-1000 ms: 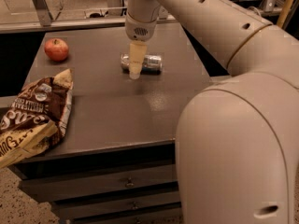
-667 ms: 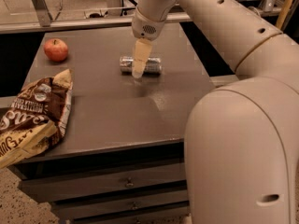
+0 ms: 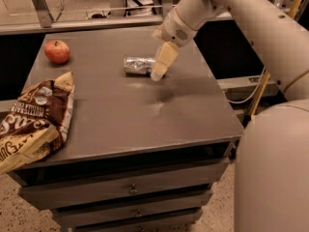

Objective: Knock redbull can over

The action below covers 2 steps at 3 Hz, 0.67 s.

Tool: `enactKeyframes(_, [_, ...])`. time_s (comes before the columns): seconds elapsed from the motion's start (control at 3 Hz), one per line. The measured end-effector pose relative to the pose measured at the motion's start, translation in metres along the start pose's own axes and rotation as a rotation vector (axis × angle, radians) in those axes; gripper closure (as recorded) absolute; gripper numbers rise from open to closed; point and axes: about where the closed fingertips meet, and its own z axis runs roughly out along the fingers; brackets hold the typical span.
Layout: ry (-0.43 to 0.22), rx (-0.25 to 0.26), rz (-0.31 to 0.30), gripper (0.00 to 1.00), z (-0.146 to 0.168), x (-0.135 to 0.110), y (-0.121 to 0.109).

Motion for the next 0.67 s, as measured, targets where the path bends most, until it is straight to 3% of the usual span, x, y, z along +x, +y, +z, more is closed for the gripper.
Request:
enactKeyframes(0.33, [-0.062,0.064,0.070,0.00,-0.024,0.032,0.005])
enactKeyframes(0.67, [-0.068,0.082,0.093,0.00,-0.030,0.045,0.005])
